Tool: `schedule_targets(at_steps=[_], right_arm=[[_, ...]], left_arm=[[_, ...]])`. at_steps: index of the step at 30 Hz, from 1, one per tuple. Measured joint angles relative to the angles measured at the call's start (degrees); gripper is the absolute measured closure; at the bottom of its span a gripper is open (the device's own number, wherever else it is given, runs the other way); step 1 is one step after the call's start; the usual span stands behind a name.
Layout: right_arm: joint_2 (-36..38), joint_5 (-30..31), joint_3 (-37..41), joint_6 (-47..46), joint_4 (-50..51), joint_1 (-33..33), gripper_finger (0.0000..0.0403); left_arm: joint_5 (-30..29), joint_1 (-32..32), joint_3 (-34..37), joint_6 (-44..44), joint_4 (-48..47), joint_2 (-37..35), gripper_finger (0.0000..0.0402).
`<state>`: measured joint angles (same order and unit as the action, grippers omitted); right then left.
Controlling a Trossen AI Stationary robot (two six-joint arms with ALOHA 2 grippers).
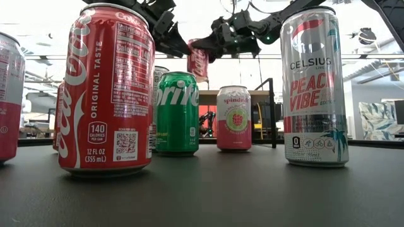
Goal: Place canned beverage on shelf
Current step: Put the top right red soda can on the shelf
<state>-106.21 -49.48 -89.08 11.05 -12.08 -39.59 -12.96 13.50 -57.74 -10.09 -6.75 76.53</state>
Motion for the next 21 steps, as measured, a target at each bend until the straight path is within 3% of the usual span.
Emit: schedule_targets(at_steps=[2,8,13,21], right_arm=[[0.00,3.07,0.00,-0.11,-3.08,0.07,0.0124],[0.00,4.46,0.00,1.21,-7.64,-0.08,0.0124],[-1.96,4.49,-1.83,-2.64,-10.95,-0.24,0.0124],[-12.65,1.49,-12.46,-9.10,-9.56,-0.94,0.0124]], left_arm=[[-0.16,0.28,0.00,0.02,-0.16,-0.92,0.0020],[5.04,-0.76,0.00,0.74,-5.10,-4.12,0.0020],[2.03,-1.51,0.00,0.77,-10.04,-4.86,0.0020],[-3.89,-1.36,0.00,3.12,-12.46,-5.99,0.0020]])
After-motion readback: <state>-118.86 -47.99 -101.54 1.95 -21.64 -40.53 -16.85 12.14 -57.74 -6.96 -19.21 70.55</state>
